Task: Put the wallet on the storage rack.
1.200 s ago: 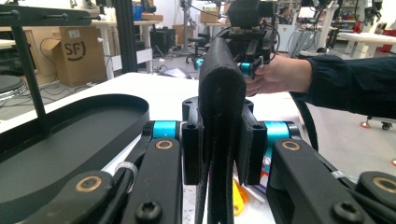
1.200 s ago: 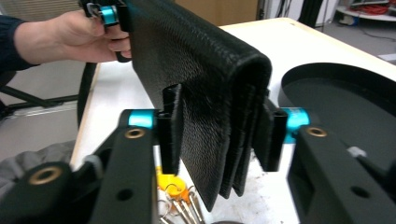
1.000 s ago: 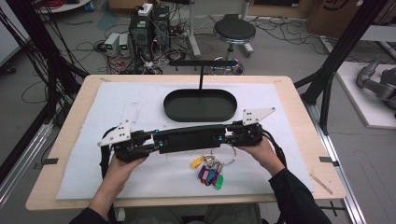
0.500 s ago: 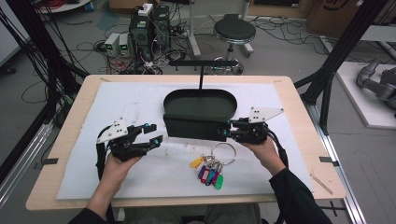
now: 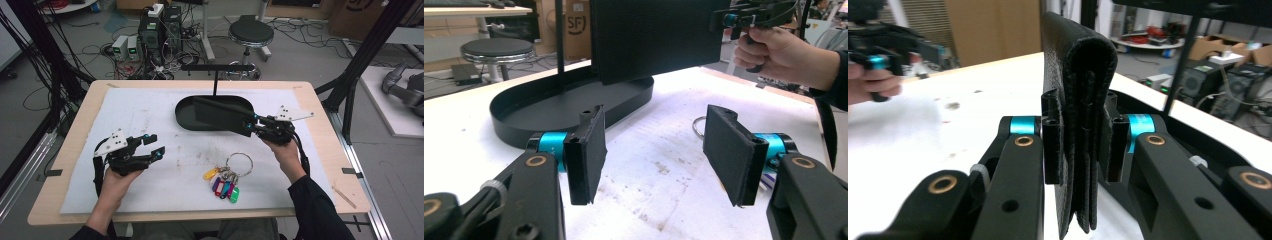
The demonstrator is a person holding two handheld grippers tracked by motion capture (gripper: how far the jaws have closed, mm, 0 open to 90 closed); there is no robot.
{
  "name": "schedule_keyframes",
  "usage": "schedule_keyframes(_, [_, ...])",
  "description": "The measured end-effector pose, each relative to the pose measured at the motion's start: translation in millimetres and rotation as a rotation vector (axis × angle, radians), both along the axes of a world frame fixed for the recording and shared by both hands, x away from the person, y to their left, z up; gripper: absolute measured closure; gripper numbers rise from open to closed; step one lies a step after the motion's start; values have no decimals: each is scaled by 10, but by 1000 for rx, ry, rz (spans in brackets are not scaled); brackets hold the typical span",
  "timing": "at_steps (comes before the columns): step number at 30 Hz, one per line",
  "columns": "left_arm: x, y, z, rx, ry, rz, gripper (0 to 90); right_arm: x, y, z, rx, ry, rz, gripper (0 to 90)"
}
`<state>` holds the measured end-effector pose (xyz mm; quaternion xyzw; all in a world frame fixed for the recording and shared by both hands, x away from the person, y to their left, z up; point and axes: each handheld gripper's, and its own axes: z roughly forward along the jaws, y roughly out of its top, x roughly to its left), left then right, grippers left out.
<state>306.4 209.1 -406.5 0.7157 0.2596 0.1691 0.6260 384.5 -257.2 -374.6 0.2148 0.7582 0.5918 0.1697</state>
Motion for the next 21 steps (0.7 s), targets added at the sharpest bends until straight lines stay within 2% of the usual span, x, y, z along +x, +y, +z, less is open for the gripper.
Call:
schedule_keyframes(4, [-4,34,-13,2,4,7,422,101,-22,-47,21,16,-30,769])
schedule_keyframes(8, [-5,29,-19,10,3,4,422,203,18,-43,6,19,-52,769])
schedule_keyframes(11, [-8,18,-23,16,0,0,423,271,77,-10,0,19,-50,769])
schedule_keyframes(12, [-10,16,-25,18,2,-3,423,288,97,-5,-1,6,-53,768])
schedule_keyframes(14, [-10,13,-29,20,2,-3,423,337,135,16,-8,19,-53,769])
schedule_keyframes(19, [-21,7,-35,28,0,-10,423,452,242,28,-23,10,-62,769])
schedule_keyframes(21, [-29,7,-36,27,0,-12,424,503,272,14,-22,25,-60,769])
